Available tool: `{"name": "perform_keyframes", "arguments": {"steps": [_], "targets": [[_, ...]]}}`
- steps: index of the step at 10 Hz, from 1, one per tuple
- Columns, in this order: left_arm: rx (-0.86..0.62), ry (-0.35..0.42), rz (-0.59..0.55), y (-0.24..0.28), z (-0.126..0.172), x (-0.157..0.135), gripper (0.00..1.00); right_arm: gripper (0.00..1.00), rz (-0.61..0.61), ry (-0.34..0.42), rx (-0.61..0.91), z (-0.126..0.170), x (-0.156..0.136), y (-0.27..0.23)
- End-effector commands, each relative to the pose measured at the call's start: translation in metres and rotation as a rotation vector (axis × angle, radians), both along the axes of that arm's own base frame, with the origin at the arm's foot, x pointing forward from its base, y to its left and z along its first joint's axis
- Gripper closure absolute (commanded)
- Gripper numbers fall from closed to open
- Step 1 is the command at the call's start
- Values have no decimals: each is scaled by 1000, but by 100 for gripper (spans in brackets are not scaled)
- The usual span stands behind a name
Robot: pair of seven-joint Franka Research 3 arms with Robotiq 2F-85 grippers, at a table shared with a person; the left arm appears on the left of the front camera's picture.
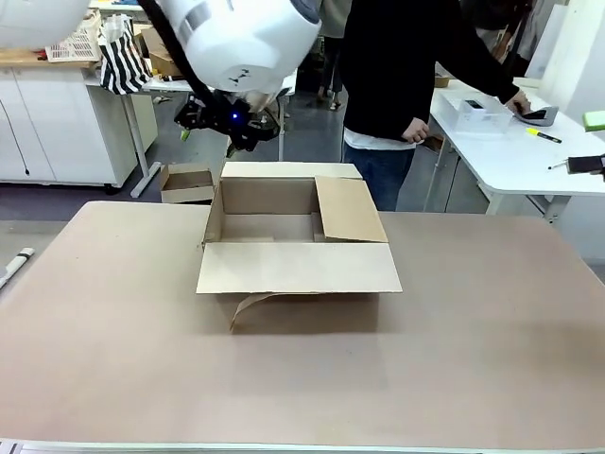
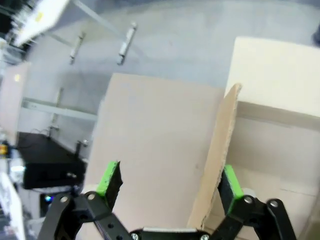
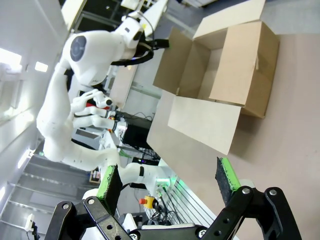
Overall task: Pack the gift set into the box.
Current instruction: Place both hands on the side flaps of the Package Box and spread them outward.
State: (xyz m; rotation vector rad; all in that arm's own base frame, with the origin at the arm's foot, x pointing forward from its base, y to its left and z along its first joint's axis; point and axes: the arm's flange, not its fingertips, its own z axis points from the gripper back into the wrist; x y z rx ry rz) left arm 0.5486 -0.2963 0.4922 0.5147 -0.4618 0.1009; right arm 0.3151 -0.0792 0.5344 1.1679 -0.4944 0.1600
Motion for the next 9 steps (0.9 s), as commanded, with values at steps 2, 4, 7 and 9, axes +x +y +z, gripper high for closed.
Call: {"name": "perform_keyframes", "arguments": {"steps": [2,4,7,9], "targets": [[-128,13,87,53,-10,-24,0,0,6,-33,21,1,3,1],[-197,0,146,81,-11,-31,0,0,6,-33,21,1,3,1],[-408,17,123,112,-11,-33,0,0,6,-33,21,1,3,1],[-534,57,128,139,-23,-28,0,0,6,-33,21,1,3,1]]}}
